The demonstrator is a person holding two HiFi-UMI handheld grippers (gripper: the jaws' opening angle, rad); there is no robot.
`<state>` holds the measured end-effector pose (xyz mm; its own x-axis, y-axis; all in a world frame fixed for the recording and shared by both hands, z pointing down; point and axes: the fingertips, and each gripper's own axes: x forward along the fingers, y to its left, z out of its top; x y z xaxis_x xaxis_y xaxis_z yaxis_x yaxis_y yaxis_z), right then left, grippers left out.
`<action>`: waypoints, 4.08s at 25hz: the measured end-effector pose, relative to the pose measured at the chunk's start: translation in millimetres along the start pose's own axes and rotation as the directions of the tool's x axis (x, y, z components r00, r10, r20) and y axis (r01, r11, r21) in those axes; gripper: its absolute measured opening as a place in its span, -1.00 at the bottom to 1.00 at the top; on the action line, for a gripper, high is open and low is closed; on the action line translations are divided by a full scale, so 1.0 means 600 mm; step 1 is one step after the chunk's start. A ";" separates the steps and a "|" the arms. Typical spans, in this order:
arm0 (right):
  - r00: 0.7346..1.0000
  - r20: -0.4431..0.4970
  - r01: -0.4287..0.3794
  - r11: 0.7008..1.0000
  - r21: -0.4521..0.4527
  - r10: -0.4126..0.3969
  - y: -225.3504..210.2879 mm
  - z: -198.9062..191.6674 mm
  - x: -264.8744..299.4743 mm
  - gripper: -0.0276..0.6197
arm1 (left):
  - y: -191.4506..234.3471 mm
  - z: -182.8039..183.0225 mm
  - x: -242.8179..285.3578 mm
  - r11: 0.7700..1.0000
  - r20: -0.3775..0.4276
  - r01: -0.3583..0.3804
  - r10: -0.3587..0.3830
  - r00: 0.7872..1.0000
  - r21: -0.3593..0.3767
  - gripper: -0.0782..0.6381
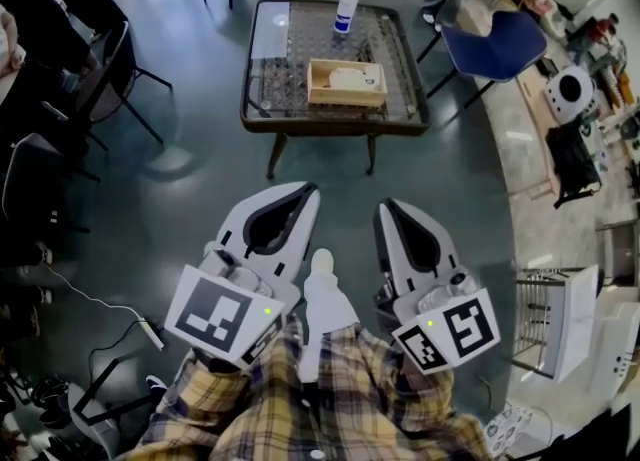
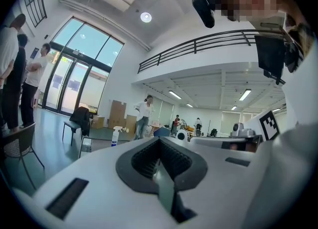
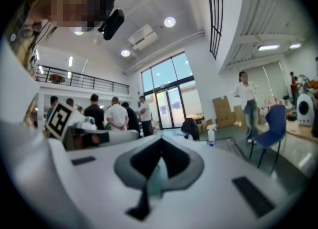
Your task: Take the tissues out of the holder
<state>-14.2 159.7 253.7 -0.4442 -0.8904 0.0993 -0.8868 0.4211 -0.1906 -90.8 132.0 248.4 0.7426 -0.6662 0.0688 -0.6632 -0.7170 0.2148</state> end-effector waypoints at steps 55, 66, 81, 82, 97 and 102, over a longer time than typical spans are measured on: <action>0.998 -0.055 -0.014 1.000 0.016 0.015 -0.525 0.146 0.577 -0.89 | 0.424 0.119 0.650 0.997 -0.045 -0.066 0.064 0.997 -0.043 -0.75; 0.990 -0.136 -0.025 0.999 0.026 0.028 -0.568 0.108 0.589 -0.89 | 0.433 0.032 0.687 0.995 -0.202 -0.084 0.070 0.977 -0.061 -0.75; 0.953 -0.295 -0.033 0.989 0.144 0.074 -0.578 -0.023 0.589 -0.89 | 0.441 -0.197 0.675 0.940 -0.459 -0.190 0.041 0.888 -0.283 -0.74; 0.951 -0.298 -0.033 0.988 0.150 0.077 -0.578 -0.027 0.588 -0.89 | 0.441 -0.212 0.672 0.933 -0.473 -0.204 0.042 0.880 -0.297 -0.72; 0.951 -0.293 -0.036 0.974 0.223 0.102 -0.591 -0.047 0.599 -0.89 | 0.437 -0.429 0.625 0.847 -0.721 -0.364 -0.032 0.692 -0.387 -0.15; 0.948 -0.294 -0.048 0.969 0.241 0.120 -0.589 -0.051 0.599 -0.89 | 0.428 -0.460 0.623 0.869 -0.763 -0.350 -0.048 0.644 -0.349 -0.13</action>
<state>135.6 -303.8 386.5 -0.5651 -0.7430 0.3587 -0.8075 0.4090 -0.4250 42.0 -244.5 598.2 0.5815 -0.2384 0.7778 -0.8034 -0.3187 0.5029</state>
